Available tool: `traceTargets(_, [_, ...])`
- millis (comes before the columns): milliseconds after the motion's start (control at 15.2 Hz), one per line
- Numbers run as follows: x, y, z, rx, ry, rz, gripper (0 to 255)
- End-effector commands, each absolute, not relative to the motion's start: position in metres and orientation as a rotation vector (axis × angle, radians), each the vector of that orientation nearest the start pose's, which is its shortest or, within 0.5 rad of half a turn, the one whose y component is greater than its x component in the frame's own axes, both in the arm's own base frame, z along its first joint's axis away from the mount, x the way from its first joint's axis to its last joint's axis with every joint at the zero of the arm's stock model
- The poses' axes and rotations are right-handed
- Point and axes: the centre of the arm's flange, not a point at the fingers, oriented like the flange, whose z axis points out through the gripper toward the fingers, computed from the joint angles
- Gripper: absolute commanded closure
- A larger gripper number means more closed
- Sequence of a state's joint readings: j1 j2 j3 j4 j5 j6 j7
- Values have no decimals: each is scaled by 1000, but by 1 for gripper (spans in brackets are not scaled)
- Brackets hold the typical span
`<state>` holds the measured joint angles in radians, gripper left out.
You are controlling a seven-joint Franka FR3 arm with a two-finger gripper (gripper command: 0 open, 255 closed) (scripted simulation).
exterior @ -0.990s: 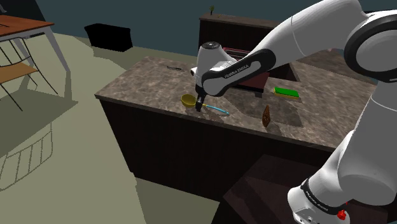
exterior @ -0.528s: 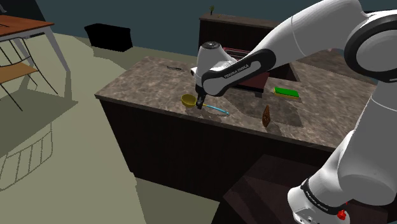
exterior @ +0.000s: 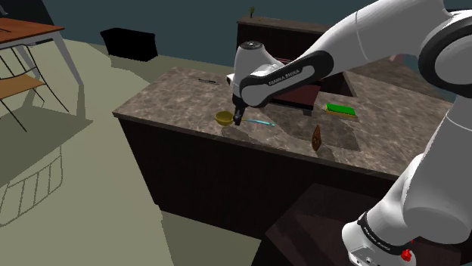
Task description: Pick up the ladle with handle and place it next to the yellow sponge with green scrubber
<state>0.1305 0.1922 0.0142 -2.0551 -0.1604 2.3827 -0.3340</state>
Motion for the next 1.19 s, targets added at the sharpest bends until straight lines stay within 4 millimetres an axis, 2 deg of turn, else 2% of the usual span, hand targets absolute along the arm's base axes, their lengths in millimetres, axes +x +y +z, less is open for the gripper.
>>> traceTargets(0, [588,83,369,-3123,-944,-202,255])
traceTargets(1122, [588,83,457,-3123,-944,-202,255])
